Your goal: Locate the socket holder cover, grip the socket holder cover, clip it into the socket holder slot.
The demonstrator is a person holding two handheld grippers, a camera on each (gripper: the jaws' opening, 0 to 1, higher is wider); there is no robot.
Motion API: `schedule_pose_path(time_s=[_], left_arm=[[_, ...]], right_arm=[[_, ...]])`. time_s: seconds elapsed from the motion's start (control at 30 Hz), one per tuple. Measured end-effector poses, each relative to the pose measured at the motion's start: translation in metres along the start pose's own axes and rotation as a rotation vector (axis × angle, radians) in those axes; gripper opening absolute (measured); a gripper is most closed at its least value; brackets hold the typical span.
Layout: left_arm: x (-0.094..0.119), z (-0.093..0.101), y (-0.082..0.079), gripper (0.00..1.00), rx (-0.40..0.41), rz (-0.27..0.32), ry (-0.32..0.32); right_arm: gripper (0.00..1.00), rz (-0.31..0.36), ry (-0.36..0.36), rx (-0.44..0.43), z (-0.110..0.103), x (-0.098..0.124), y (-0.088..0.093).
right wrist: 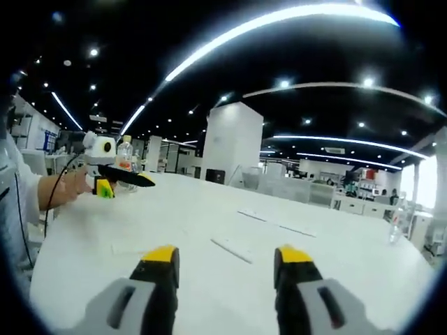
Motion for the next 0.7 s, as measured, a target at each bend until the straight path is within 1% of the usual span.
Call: schedule_pose_path(time_s=[0.1, 0.13, 0.17, 0.2, 0.3, 0.33, 0.37, 0.4, 0.43, 0.5, 0.53, 0.57, 0.63, 0.7], left_arm=[[-0.006, 0.001, -0.006, 0.77, -0.005, -0.037, -0.016], [-0.007, 0.001, -0.009, 0.79, -0.021, -0.043, -0.026], [-0.009, -0.002, -0.014, 0.8, -0.063, -0.028, -0.056], [-0.01, -0.003, -0.018, 0.81, -0.091, -0.024, -0.07], [-0.015, 0.002, -0.028, 0.74, -0.093, -0.046, -0.081], [-0.017, 0.006, -0.031, 0.71, -0.08, -0.068, -0.087], [-0.019, 0.008, -0.031, 0.68, -0.05, -0.096, -0.091], [-0.02, 0.011, -0.032, 0.65, -0.031, -0.111, -0.093], [-0.023, 0.015, -0.032, 0.64, 0.005, -0.127, -0.082], [-0.03, 0.023, -0.033, 0.66, 0.077, -0.157, -0.059], [-0.033, 0.026, -0.032, 0.67, 0.098, -0.187, -0.051], [-0.036, 0.03, -0.029, 0.68, 0.125, -0.241, -0.039], [-0.041, 0.035, -0.025, 0.68, 0.152, -0.289, -0.036], [-0.047, 0.04, -0.019, 0.67, 0.178, -0.345, -0.043]], right_arm=[[0.52, 0.004, -0.005, 0.004, 0.0, 0.0, -0.001], [0.5, 0.007, -0.006, 0.009, -0.001, 0.0, -0.001], [0.49, 0.01, -0.007, 0.013, -0.001, 0.0, -0.002], [0.49, 0.012, -0.009, 0.014, -0.001, 0.0, -0.002], [0.49, 0.011, -0.007, 0.017, -0.001, 0.0, -0.002], [0.49, 0.014, -0.006, 0.017, -0.001, 0.0, -0.002], [0.49, 0.016, -0.004, 0.016, 0.0, 0.001, -0.002], [0.49, 0.017, 0.0, 0.014, 0.0, 0.001, -0.002], [0.48, 0.017, 0.003, 0.013, 0.001, 0.001, -0.002], [0.48, 0.015, 0.008, 0.011, 0.001, 0.002, -0.002], [0.48, 0.013, 0.01, 0.013, 0.001, 0.002, -0.001], [0.47, 0.012, 0.009, 0.016, 0.001, 0.002, -0.001], [0.47, 0.011, 0.007, 0.018, 0.0, 0.002, 0.0], [0.47, 0.004, 0.008, 0.019, 0.0, 0.002, 0.001]])
Point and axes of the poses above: the point that each gripper's makers call its tool centre point, and the gripper's own axes: x roughly backward along the fingers, z roughly to its right, y roughly out of its underside, the point moved 8 cm from there along x, roughly backward along the fingers, and after that the axes turned 14 degrees about z, right-handed, at the moved point
